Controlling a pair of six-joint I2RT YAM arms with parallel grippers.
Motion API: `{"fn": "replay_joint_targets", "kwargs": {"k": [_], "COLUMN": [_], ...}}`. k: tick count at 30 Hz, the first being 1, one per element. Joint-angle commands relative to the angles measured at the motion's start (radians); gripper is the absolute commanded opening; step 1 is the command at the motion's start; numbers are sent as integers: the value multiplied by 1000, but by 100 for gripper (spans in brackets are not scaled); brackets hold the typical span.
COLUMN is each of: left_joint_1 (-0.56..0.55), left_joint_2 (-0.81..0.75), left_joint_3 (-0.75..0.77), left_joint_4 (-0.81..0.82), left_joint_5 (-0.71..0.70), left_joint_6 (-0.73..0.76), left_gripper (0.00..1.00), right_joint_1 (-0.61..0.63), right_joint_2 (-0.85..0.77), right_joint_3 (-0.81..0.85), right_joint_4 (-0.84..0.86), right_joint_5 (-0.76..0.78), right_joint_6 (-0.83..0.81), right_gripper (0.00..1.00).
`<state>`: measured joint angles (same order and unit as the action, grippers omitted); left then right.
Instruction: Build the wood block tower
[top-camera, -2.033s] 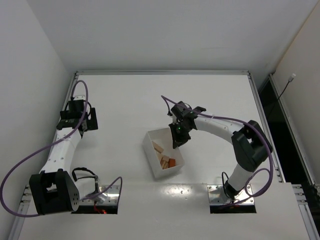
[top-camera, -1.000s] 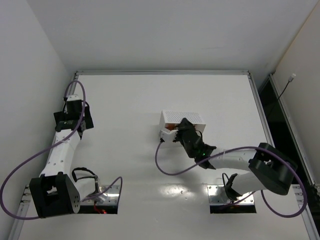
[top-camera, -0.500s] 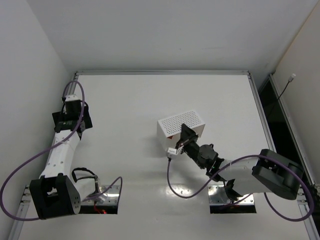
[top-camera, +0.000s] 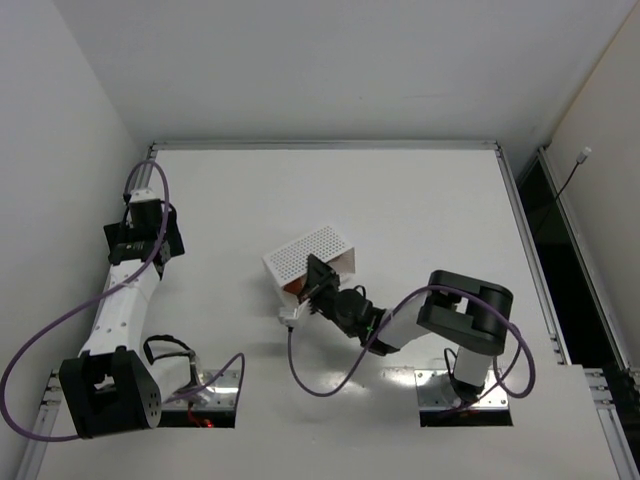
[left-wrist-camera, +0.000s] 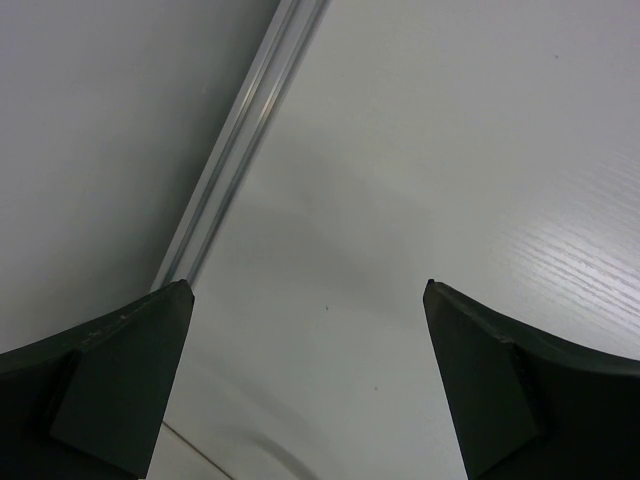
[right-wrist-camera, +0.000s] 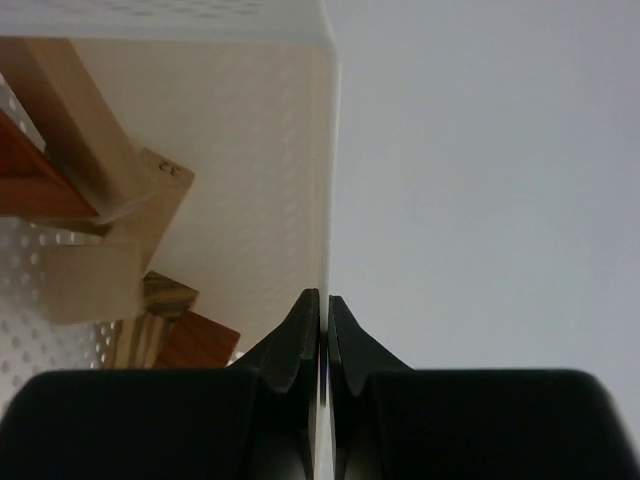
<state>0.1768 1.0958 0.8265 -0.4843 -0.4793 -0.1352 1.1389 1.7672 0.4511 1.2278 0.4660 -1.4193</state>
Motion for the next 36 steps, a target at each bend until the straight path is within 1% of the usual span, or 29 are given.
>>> {"fn": "replay_joint_targets", "kwargs": {"k": [1, 7, 9, 11, 14, 18, 21, 24, 26, 30, 33, 34, 36], "left_joint_1": [12, 12, 12, 12, 12, 12, 12, 12, 12, 12, 12, 12, 12], "left_joint_2": [-7, 12, 21, 21, 32, 56, 88, 98, 98, 107, 107, 107, 107], "left_joint_3": [-10, -10, -10, -10, -10, -10, -1, 8, 8, 17, 8, 8, 8], "left_joint_4": [24, 24, 24, 24, 24, 33, 42, 42, 42, 42, 52, 52, 52], "left_joint_5": [-16, -25, -36, -36, -36, -27, -27, -27, -27, -27, -27, -27, -27], "left_joint_6": [3, 3, 3, 3, 3, 3, 3, 3, 3, -6, -6, -6, -6], "left_gripper": [100, 100, 100, 100, 100, 100, 100, 100, 100, 100, 100, 100, 100], "right_joint_1": [-7, -77, -99, -131, -143, -133, -122, -131, -131, -99, -99, -99, -99], "right_joint_2": [35, 100, 100, 90, 67, 115, 129, 86, 20, -63, 24, 93, 139], "right_joint_3": [144, 276, 276, 276, 301, 154, 139, 220, 256, 245, 219, 233, 262], "right_joint_4": [582, 582, 582, 582, 582, 582, 582, 582, 582, 582, 582, 582, 582], "right_joint_5": [100, 114, 80, 80, 80, 48, 63, 99, 134, 160, 160, 171, 171], "right_joint_6": [-21, -21, -21, -21, -21, -21, -21, -21, -53, -53, -36, -26, -9], "right_gripper": [0, 0, 0, 0, 0, 0, 0, 0, 0, 0, 0, 0, 0]}}
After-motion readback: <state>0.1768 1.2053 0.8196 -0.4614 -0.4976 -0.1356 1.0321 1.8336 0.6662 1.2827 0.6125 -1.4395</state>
